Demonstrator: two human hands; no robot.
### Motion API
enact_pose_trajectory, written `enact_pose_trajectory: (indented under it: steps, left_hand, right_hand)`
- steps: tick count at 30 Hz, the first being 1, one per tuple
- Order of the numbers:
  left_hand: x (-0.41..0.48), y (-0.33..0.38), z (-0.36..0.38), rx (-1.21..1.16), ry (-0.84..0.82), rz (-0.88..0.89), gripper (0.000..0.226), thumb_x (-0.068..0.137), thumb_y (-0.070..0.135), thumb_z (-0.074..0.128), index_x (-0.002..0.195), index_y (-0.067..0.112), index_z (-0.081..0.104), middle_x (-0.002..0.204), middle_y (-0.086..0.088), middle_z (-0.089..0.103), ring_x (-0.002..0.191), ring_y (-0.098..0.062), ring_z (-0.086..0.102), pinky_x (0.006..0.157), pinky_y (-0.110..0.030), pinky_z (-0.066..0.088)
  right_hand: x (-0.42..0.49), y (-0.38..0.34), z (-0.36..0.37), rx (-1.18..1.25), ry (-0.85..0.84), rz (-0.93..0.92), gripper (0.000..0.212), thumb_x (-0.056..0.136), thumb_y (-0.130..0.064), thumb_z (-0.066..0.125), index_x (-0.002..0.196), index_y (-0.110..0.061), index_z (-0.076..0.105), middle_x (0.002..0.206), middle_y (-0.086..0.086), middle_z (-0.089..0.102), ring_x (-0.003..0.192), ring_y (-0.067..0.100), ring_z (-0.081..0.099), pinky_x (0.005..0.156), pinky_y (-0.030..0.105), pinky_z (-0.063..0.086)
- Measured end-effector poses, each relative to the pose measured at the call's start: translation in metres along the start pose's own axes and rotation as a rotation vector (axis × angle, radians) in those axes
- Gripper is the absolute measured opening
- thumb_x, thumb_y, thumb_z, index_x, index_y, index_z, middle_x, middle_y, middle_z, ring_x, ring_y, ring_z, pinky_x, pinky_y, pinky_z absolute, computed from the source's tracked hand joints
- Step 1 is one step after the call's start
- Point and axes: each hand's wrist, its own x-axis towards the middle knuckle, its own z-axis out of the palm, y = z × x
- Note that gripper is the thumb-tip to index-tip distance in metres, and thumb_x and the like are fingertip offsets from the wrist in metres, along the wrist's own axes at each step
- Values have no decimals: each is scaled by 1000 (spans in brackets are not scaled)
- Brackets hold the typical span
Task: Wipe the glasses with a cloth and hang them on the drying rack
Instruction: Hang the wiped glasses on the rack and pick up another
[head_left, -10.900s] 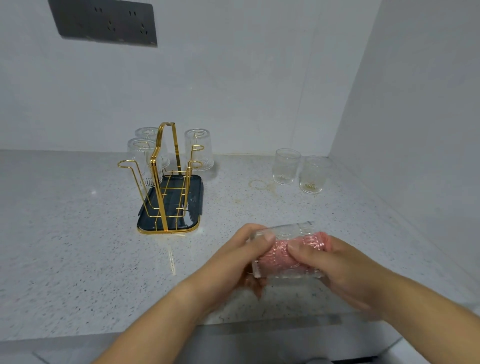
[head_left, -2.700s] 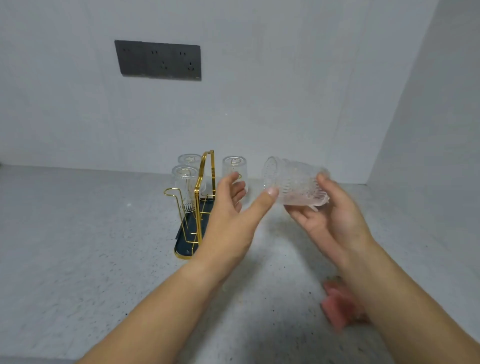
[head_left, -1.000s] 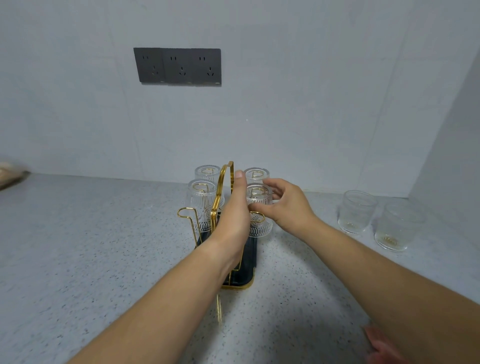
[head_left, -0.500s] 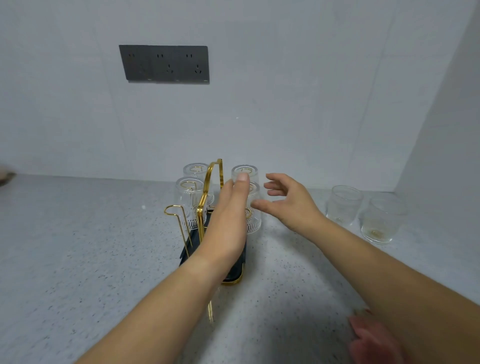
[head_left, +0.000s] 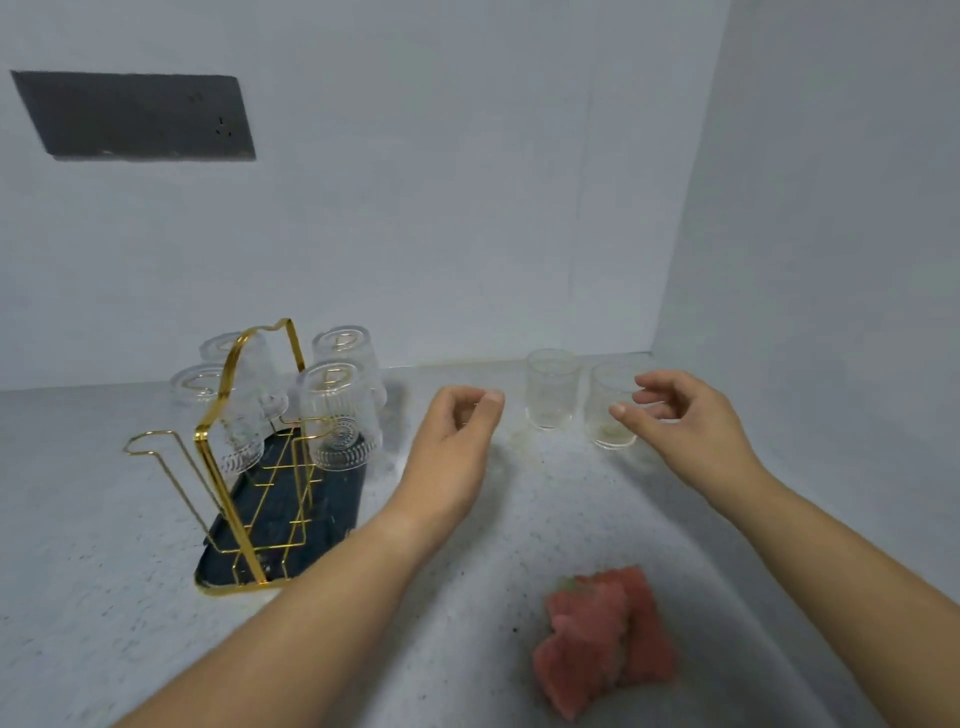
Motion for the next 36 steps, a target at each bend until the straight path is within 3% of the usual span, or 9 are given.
enact_pose_trajectory:
  steps: [2,5,8,12,16,20,25,31,36]
  left_hand:
    - [17,-19,14,40,-30,-66,28,103,37,59,123,17,57,115,-4,64,101,-18,65,88,-29,51]
    - [38,-30,34,141,-100,-118,39,101,37,63,131,16,50,107,1,61,87,-13,61,77,-26,50]
    - [56,-39,61,190,-208,-165,46,99,37,66,135,13,52,106,1,65,94,-19,65,95,-41,55]
    - [71,-41,97,93,-316,-211,44,106,49,48,139,20,51,135,0,59,124,-19,57,114,-42,45]
    - [80,-41,120,0,-340,-212,49,109,54,31,147,27,44,135,4,51,127,-15,50,120,-44,37]
    - [85,-47,130,-57,-339,-184,34,110,52,28,135,36,44,137,6,52,126,-14,50,119,-42,38]
    - [81,-45,136,-124,-330,-165,32,112,45,26,98,41,54,105,23,59,100,3,57,110,-38,44]
    - [69,-45,121,-85,-265,-27,34,110,52,28,113,33,56,118,6,60,119,-20,58,108,-40,47]
    - [41,-41,84,15,-363,122,54,93,77,32,125,41,55,134,11,60,129,-8,55,113,-38,43]
  right_hand:
    - [7,16,-14,0,43,56,50,81,-28,86,124,-11,65,109,6,67,79,8,62,79,21,49]
    - [18,40,-21,-6,41,146,64,81,-34,85,134,-13,58,119,5,64,97,16,65,90,32,52]
    - [32,57,-17,0,-17,186,80,80,-37,86,147,-14,46,136,5,56,119,21,60,102,37,50]
    - [56,70,-1,41,-100,201,93,75,-33,90,151,-15,40,148,6,51,133,25,55,111,43,47]
    - [73,80,13,84,-108,157,80,70,-25,94,137,-20,52,133,4,64,119,24,66,105,47,54]
    - [76,88,19,119,-111,134,78,71,-25,94,137,-21,51,129,2,66,117,22,67,103,45,55]
    - [74,89,19,119,-98,109,73,72,-31,93,133,-21,55,126,0,69,115,17,68,101,40,55]
    - [51,58,3,135,-114,53,58,75,-31,90,126,-26,63,117,-11,74,98,-2,73,83,19,58]
    - [3,13,-7,280,-235,17,35,83,-20,83,114,-26,68,106,-10,80,95,5,77,73,16,57]
